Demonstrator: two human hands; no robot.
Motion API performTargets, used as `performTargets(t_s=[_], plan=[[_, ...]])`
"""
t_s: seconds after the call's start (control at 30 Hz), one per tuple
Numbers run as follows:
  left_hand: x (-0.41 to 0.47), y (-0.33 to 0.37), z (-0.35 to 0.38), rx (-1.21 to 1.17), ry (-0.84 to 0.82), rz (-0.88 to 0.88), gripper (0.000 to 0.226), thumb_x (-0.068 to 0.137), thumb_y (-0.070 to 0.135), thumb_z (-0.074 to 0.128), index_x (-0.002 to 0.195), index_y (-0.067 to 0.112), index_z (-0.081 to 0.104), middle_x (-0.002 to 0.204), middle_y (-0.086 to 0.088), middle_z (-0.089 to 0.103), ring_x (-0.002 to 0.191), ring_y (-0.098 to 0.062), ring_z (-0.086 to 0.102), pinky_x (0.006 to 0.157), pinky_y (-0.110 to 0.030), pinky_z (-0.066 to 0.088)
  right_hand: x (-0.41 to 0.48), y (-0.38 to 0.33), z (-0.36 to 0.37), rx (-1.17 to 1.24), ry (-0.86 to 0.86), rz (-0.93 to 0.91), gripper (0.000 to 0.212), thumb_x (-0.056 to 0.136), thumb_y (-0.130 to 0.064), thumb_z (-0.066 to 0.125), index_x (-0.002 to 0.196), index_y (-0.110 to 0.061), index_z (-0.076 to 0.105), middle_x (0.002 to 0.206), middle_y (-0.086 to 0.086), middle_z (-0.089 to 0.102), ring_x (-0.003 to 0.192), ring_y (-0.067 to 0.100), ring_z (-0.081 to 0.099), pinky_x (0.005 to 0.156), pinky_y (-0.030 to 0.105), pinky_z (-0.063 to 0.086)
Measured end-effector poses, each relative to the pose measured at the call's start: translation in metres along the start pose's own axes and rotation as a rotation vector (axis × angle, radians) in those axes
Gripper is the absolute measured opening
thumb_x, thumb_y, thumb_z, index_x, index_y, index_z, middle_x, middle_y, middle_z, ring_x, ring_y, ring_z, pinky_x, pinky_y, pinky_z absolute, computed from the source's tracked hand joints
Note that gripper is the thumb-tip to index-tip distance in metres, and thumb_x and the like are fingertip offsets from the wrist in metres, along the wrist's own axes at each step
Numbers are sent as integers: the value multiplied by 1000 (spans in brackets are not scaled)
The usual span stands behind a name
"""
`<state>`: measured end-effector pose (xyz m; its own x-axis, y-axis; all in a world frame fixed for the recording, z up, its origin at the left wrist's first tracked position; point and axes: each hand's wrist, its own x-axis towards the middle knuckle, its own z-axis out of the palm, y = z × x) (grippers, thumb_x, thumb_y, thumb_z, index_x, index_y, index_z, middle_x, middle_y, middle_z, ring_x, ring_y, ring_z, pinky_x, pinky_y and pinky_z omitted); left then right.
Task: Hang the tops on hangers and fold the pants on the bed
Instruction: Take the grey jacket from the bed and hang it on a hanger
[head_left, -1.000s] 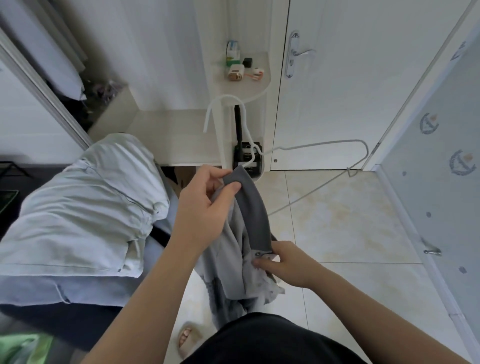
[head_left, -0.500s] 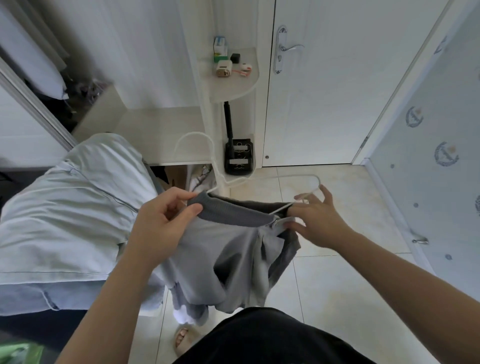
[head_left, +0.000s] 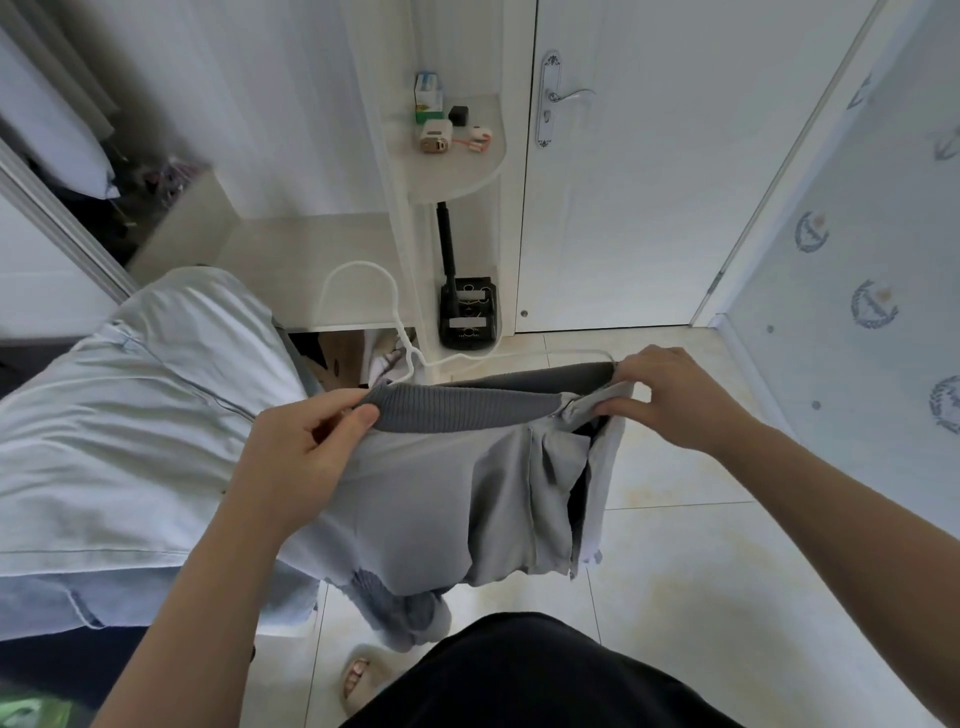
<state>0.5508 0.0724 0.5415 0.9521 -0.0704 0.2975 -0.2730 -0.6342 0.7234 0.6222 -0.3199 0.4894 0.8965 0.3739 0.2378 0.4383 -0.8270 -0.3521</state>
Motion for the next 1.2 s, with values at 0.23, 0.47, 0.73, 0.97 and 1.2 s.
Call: performTargets(t_s=[0.23, 0.47, 0.73, 0.97, 1.2], plan=[[6, 0, -4, 145, -124, 42, 21, 96, 36, 61, 104, 54, 61, 74, 12, 71, 68, -13, 64, 61, -33, 51, 12, -7, -39, 66, -40, 28, 35, 77, -54, 67, 78, -19, 64, 72, -8, 58, 71, 4, 50, 67, 31, 38], [13, 14, 16, 258, -63, 68, 21, 98, 29, 57, 107, 25, 76, 74, 11, 69, 67, -11, 61, 62, -33, 49, 33, -61, -84, 28, -286, -11, 29, 85, -48, 68, 70, -30, 50, 68, -7, 55, 65, 6, 50, 63, 31, 43], [21, 48, 46, -108, 30, 80, 22, 91, 33, 60, 107, 29, 75, 89, 16, 75, 83, -8, 69, 79, -36, 55, 30, -153, -72, 302, -14, -272, 21, 89, -42, 63, 78, -25, 59, 115, -6, 55, 111, 10, 46, 103, 29, 30], [23, 51, 23, 67, -3, 200, 41, 81, 60, 62, 117, 41, 66, 103, 22, 68, 100, -4, 63, 90, -33, 51, 27, -152, -45, 461, 170, 50, 30, 91, -50, 57, 76, -29, 43, 69, -18, 51, 62, 3, 47, 60, 21, 35], [18, 57, 59, 272, -33, 70, 83, 74, 76, 51, 145, 31, 50, 116, 7, 49, 117, -20, 39, 107, -38, 27, 27, -154, -34, 527, 114, 192, 39, 92, -50, 53, 78, -15, 62, 56, -2, 52, 54, 13, 45, 56, 34, 39]])
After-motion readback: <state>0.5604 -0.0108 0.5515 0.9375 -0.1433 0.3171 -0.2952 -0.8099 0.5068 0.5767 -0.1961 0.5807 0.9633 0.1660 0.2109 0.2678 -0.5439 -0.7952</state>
